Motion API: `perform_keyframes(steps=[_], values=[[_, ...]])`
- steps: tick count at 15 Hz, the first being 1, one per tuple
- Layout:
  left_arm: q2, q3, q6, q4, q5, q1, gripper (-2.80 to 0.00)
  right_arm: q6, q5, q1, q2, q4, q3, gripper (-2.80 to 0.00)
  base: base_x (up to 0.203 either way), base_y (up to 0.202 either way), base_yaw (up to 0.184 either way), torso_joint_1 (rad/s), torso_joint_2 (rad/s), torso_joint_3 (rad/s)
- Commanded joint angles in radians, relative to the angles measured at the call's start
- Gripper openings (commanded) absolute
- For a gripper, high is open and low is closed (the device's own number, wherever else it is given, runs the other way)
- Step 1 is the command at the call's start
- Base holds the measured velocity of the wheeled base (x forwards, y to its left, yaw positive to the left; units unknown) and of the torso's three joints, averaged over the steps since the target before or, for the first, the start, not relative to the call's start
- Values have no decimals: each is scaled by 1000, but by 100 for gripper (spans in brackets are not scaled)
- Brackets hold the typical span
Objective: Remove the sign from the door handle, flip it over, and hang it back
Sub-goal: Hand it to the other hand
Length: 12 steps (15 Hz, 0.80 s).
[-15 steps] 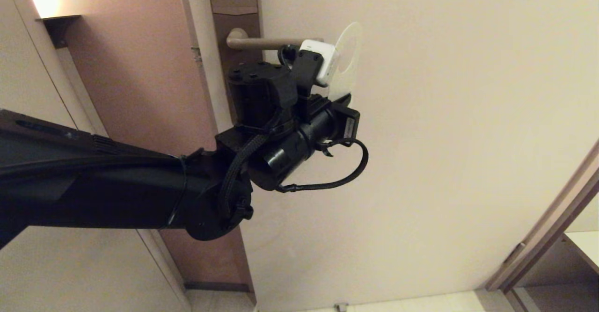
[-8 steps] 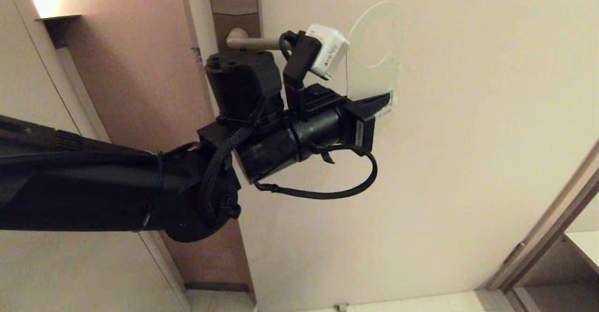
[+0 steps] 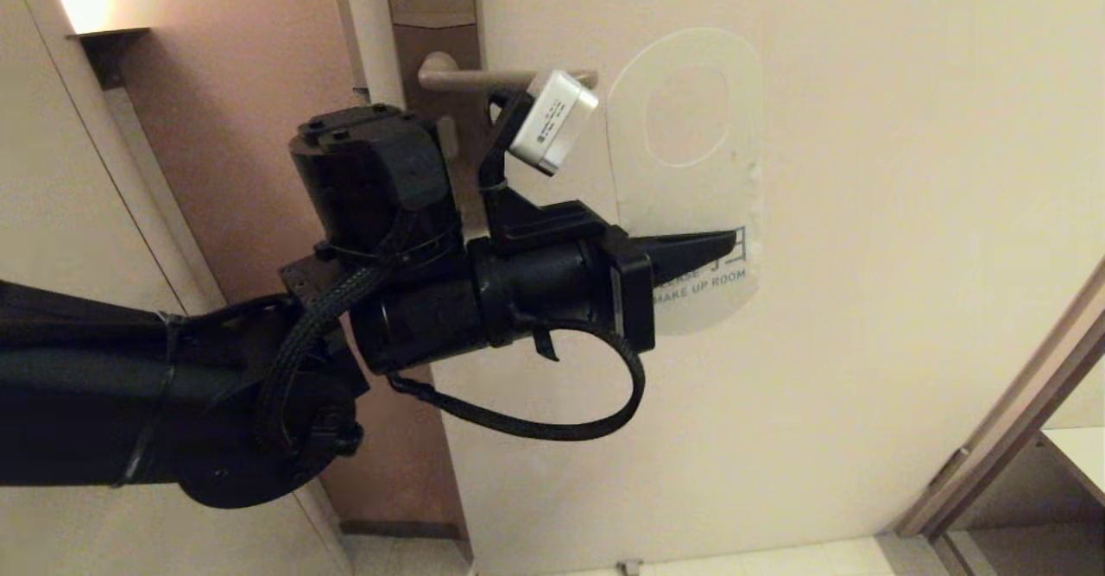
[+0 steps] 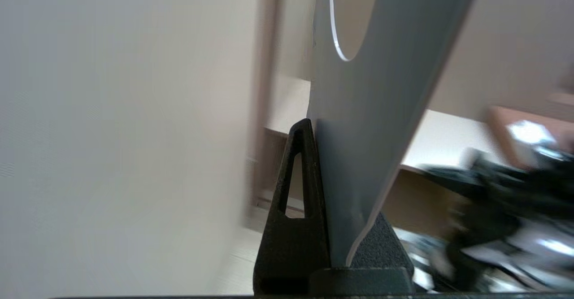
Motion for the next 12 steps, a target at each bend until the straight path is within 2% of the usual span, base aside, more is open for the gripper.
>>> perform_keyframes(steps=[1,3,6,12], values=[[-32,30,-6,-6,-42,10,-280,-1,1,0,1,0,0,-280,0,0,0,0,0,0],[-33,37,-7,-6,-74,23,-280,-1,1,0,1,0,0,-280,0,0,0,0,0,0],[-32,66,-9,-6,-77,28,-280,-35,8,0,1,1,0,-280,0,0,0,0,0,0],[-42,77,-7,-6,-78,26,-280,-28,7,0,1,2,-2,-280,0,0,0,0,0,0]])
